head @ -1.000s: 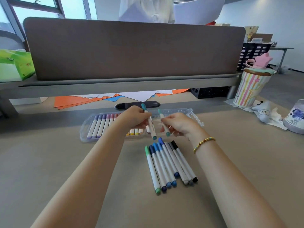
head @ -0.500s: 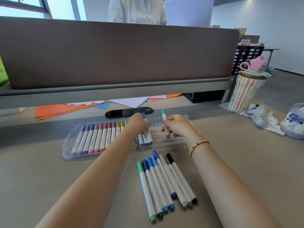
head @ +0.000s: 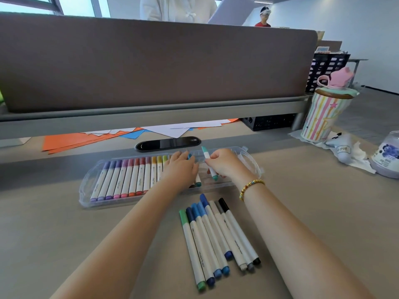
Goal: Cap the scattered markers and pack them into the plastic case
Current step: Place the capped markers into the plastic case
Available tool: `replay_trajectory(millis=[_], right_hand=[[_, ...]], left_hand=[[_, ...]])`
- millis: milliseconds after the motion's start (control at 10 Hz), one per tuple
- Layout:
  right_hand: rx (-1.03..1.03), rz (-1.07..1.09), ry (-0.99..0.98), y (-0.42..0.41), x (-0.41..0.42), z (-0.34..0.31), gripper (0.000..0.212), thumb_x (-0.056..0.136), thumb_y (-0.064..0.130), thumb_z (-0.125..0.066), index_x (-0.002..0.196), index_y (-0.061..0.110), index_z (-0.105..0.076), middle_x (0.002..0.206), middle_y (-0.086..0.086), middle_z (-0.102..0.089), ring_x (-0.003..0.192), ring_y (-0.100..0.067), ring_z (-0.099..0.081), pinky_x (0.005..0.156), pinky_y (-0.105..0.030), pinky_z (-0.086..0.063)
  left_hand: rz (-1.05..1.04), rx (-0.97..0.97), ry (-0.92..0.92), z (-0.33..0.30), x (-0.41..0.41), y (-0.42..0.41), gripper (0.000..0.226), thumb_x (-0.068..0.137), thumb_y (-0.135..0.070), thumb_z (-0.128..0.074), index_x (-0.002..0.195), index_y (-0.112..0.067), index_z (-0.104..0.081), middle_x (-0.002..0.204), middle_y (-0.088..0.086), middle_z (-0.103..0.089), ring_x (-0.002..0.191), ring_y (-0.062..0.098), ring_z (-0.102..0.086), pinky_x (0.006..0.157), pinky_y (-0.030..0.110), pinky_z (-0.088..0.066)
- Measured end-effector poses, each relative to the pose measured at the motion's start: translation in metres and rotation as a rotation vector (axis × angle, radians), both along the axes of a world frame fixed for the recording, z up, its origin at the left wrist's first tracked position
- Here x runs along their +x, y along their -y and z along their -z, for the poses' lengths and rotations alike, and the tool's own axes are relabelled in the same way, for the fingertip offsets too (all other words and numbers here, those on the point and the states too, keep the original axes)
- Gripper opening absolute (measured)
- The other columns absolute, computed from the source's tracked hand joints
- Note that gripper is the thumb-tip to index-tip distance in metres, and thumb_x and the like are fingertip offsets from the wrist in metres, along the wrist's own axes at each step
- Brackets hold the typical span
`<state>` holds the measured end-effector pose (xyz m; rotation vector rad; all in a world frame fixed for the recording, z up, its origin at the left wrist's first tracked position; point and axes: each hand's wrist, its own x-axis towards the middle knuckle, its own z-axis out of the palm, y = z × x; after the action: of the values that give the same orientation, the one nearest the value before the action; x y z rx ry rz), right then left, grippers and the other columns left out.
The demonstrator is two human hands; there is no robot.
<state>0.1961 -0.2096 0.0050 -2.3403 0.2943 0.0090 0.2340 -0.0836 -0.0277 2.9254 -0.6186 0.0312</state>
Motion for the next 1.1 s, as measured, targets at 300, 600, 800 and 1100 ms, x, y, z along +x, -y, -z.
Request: replay_trajectory(millis=[300, 600, 800, 1100], right_hand=[[-0.066, 0.009, -0.084, -0.01, 0.013, -0.003, 0.03, 0.094, 0.024, -0.052, 0.117, 0.005, -0.057, 0.088, -0.008, -0.055, 0.055, -0.011, -0.045, 0.047, -0.018, -0.037], [-0.088, -0.008, -0.121, -0.017, 0.021, 0.001, 0.03, 0.093, 0.023, -0.056, 0.116, 0.004, -0.058, 0.095, -0.01, -0.061, 0.068, -0.015, -0.055, 0.053, -0.019, -0.043], [-0.276, 0.032, -0.085, -0.02, 0.024, 0.014, 0.031, 0.094, 0.032, -0.052, 0.112, 0.007, -0.058, 0.099, -0.007, -0.062, 0.083, -0.019, -0.057, 0.068, -0.027, -0.045], [-0.531, -0.03, 0.02, -0.015, 0.019, 0.021, 0.036, 0.098, 0.042, -0.041, 0.122, 0.018, -0.053, 0.124, -0.009, -0.055, 0.118, -0.027, -0.045, 0.094, -0.037, -0.036]], left_hand=[[0.134, 0.112, -0.185, -0.013, -0.005, -0.017, 0.069, 0.095, -0.054, -0.027, 0.151, -0.017, -0.01, 0.158, 0.001, -0.006, 0.146, 0.024, -0.001, 0.116, 0.044, -0.004], [0.096, 0.017, -0.088, -0.001, -0.007, -0.024, 0.051, 0.102, -0.037, -0.021, 0.15, -0.022, -0.014, 0.158, -0.003, -0.009, 0.146, 0.015, -0.003, 0.117, 0.04, -0.004], [0.076, -0.007, -0.083, -0.001, -0.008, -0.024, 0.049, 0.102, -0.036, -0.021, 0.149, -0.023, -0.016, 0.158, -0.004, -0.011, 0.145, 0.015, -0.005, 0.117, 0.038, -0.004], [0.075, 0.001, -0.075, 0.001, -0.008, -0.024, 0.049, 0.102, -0.037, -0.021, 0.149, -0.024, -0.016, 0.157, -0.004, -0.011, 0.145, 0.015, -0.005, 0.117, 0.039, -0.004]])
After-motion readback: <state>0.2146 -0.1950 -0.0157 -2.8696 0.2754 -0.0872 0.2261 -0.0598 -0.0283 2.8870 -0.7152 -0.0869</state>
